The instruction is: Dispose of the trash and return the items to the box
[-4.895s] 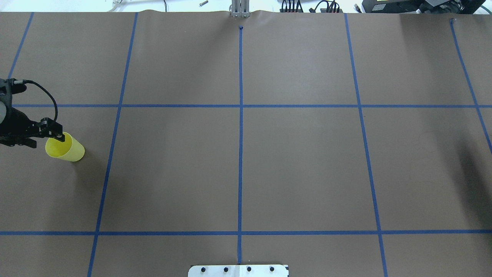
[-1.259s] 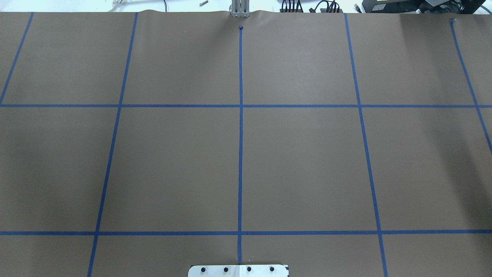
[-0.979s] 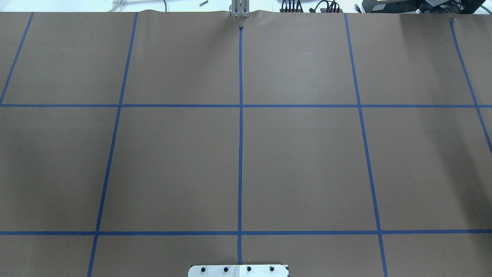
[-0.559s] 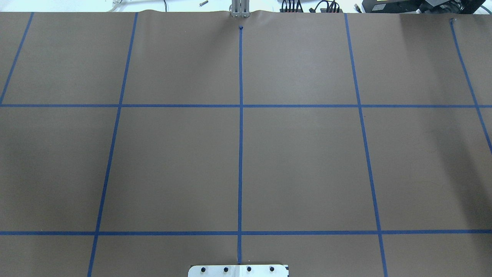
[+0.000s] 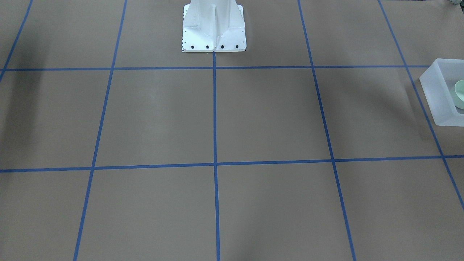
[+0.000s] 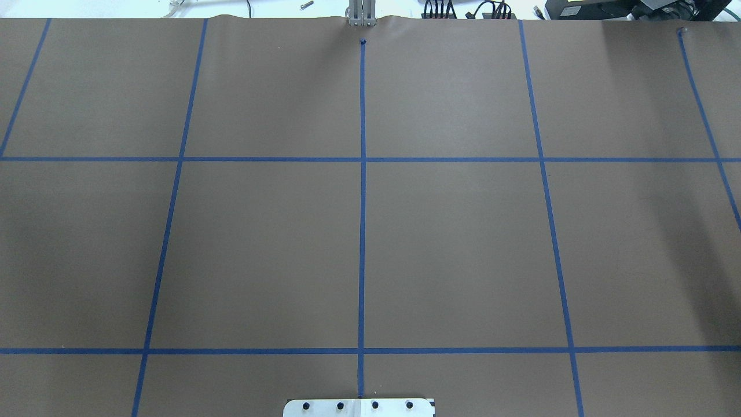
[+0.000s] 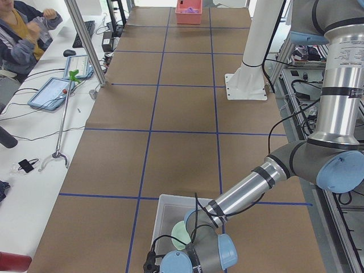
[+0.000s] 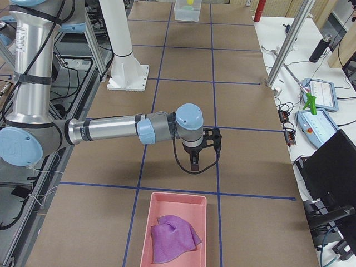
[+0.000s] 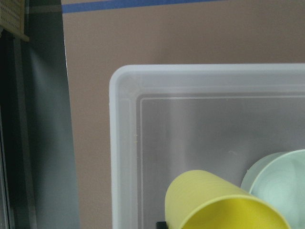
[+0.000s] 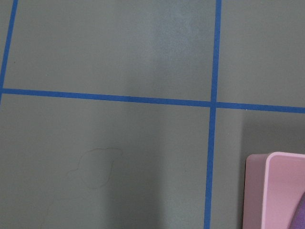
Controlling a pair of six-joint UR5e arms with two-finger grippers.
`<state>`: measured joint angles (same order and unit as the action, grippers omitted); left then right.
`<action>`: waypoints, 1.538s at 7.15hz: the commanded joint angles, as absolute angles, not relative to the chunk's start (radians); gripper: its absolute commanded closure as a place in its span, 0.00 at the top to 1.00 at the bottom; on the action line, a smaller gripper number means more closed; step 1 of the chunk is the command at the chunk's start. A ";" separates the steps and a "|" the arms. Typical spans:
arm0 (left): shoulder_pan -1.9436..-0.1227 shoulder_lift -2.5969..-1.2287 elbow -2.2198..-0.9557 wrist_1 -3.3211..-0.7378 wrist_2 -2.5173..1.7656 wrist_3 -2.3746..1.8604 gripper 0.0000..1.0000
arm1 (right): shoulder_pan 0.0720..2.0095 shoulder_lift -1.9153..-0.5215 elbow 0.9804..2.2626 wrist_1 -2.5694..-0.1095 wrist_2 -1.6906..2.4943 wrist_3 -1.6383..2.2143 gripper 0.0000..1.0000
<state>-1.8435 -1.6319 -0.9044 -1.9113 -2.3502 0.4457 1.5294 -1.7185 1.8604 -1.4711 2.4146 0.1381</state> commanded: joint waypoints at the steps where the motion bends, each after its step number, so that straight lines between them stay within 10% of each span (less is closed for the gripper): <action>1: -1.842 -1.632 -0.896 -1.911 -2.353 0.419 0.26 | 1.529 -1.720 1.861 -1.471 2.419 0.138 1.00; 4: -1.841 -1.631 -0.928 -1.907 -2.397 0.365 0.67 | 1.531 -1.720 1.861 -1.474 2.419 0.138 1.00; 11: -1.573 -1.490 -1.889 -1.618 -2.439 -0.245 0.75 | 1.514 -1.736 1.904 -1.470 2.404 0.213 1.00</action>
